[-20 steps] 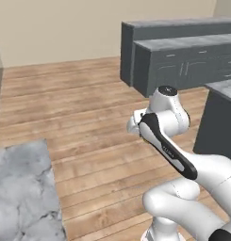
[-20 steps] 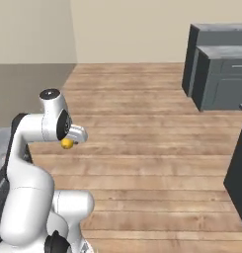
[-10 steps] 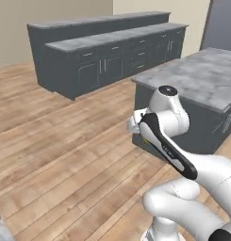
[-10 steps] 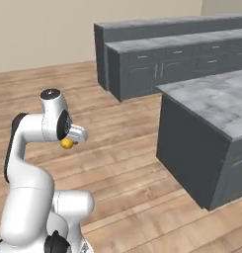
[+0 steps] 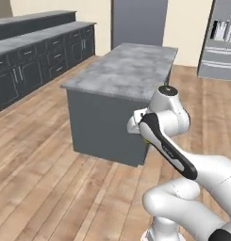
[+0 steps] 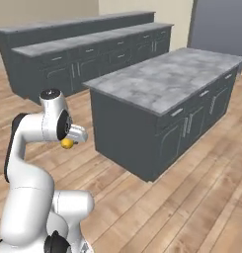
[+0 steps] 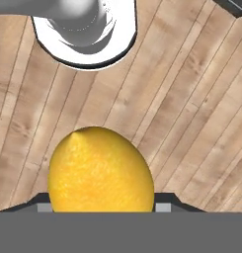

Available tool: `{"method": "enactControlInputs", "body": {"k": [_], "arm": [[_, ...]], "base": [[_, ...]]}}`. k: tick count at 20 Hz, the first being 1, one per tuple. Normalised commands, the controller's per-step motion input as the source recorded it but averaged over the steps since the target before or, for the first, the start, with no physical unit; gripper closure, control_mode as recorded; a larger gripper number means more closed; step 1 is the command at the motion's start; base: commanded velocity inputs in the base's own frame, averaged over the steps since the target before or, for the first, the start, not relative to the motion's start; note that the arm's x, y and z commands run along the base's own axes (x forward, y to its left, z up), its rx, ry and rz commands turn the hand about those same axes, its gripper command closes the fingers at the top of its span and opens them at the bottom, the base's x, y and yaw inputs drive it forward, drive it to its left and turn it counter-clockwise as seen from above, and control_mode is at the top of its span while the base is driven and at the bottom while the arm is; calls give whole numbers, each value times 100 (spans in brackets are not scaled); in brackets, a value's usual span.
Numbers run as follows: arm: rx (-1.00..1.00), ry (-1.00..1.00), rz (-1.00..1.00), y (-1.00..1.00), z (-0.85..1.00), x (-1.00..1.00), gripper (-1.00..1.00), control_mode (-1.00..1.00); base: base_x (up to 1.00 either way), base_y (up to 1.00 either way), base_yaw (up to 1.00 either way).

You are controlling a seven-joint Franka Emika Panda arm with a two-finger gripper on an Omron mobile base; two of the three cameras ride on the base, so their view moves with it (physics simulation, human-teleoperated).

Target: Turn on the sink faucet. Then move the lemon from the counter to the sink. Turn off the sink. Move the vegetable from the sink to the pot next to the stove. Finally move the pot to the rear left burner.

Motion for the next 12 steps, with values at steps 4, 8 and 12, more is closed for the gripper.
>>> {"method": "enactControlInputs", "body": {"k": [4, 8, 12], "arm": [[0, 0, 0, 0, 0, 0, 100, 100], [0, 0, 0, 0, 0, 0, 100, 100], [0, 0, 0, 0, 0, 0, 100, 100]], "base": [[13, -13, -67], [13, -14, -67], [14, -15, -66]]}}
